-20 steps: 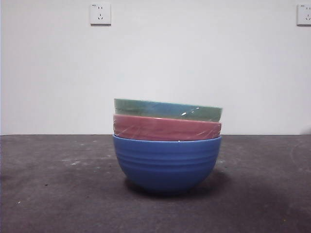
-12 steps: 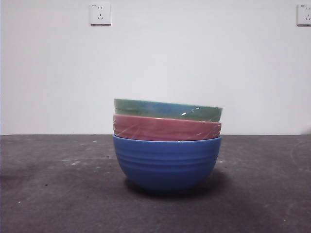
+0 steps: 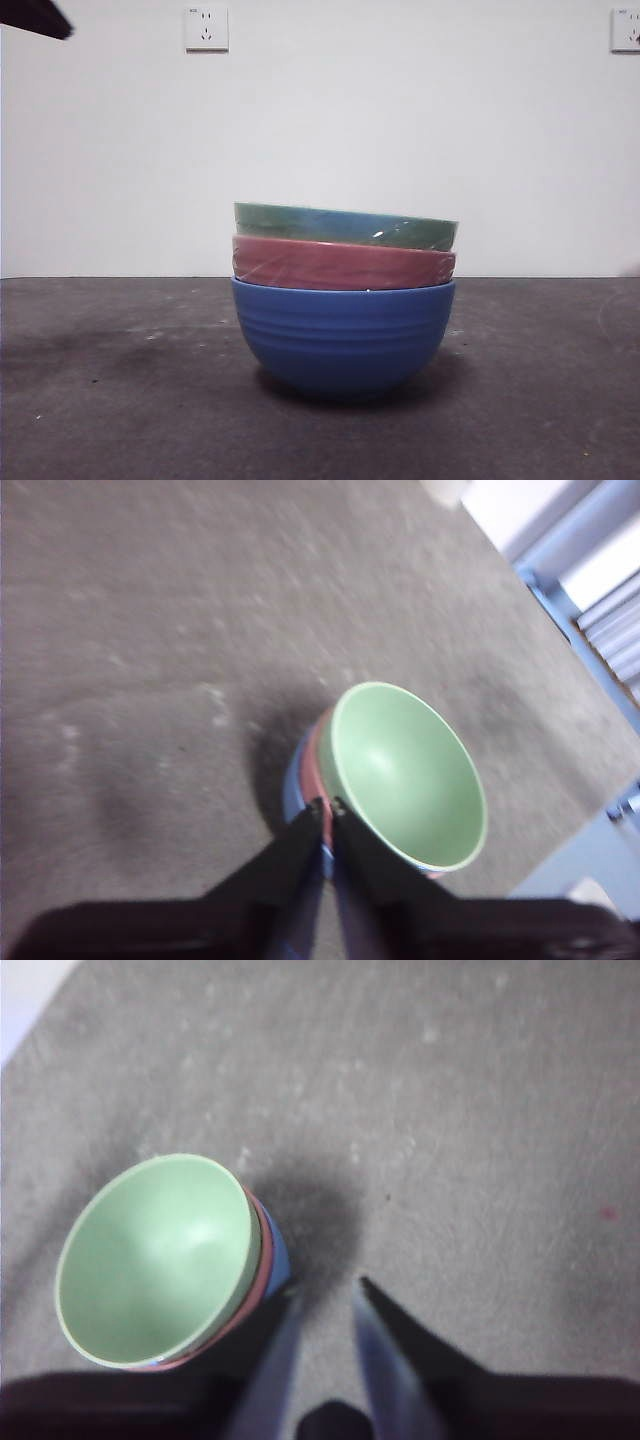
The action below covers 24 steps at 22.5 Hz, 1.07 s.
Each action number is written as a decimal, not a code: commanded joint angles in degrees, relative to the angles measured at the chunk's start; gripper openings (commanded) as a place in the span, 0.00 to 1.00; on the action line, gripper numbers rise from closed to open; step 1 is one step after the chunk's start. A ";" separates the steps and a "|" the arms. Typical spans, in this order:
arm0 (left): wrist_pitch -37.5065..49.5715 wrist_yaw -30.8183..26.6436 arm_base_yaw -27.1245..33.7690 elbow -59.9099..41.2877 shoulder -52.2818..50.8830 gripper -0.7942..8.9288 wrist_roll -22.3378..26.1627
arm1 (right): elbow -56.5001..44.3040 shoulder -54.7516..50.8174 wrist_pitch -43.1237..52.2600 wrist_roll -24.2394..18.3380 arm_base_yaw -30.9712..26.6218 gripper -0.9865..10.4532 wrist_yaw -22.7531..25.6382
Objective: Pick up the green bowl on the top,put the green bowl on the left,pick up the red bowl in the middle,put the red bowl on the right
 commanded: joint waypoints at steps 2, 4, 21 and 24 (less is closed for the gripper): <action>0.00 -0.74 -4.81 2.93 3.69 0.44 1.53 | 0.33 1.99 -0.52 -1.27 0.11 0.31 -0.11; -0.74 -3.28 -9.07 5.20 6.82 0.44 1.46 | 0.35 2.64 -0.46 -1.27 0.24 0.31 -0.11; -8.68 -33.16 -30.29 20.70 39.91 0.43 4.33 | 0.35 3.39 -0.42 -1.25 2.36 0.31 0.11; -7.41 -34.71 -31.52 20.70 39.89 0.29 4.33 | 0.35 3.39 -0.42 -1.22 2.36 0.30 0.11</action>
